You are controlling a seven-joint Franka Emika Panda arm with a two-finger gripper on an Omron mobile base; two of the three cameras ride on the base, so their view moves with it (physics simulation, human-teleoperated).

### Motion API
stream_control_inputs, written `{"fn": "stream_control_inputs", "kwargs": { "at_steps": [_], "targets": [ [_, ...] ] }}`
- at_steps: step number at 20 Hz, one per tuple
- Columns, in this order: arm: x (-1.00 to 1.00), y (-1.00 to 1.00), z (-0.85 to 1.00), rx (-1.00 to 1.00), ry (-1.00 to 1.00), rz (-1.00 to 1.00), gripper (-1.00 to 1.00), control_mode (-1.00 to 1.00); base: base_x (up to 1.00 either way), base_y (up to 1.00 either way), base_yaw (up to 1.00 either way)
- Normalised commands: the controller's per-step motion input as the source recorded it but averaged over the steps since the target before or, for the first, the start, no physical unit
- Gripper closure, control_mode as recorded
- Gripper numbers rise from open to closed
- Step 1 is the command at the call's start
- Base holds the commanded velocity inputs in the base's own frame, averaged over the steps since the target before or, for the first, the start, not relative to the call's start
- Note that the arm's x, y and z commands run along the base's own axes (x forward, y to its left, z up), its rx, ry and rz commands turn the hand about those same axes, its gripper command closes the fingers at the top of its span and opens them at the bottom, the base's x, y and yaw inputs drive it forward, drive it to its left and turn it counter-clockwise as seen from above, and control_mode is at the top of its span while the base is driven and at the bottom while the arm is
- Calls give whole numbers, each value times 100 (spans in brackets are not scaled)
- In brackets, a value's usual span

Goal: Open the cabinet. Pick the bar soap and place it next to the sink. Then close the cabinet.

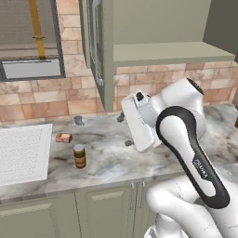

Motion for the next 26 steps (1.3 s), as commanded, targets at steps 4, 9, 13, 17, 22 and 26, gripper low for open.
{"fn": "stream_control_inputs", "kwargs": {
  "at_steps": [4, 9, 13, 17, 22, 26],
  "targets": [
    [-56, -7, 37, 0, -31, 10, -100, -100, 0, 0, 0],
    [-53, -1, 42, 0, -28, 9, -100, -100, 0, 0, 0],
    [-49, 3, 48, 0, -28, 9, -100, -100, 0, 0, 0],
    [-43, 9, 52, 0, -28, 6, -100, -100, 0, 0, 0],
    [-9, 36, 46, 0, -23, 8, -100, -100, 0, 0, 0],
    [16, 45, 34, 0, -19, 3, -100, -100, 0, 0, 0]
  ]
}}
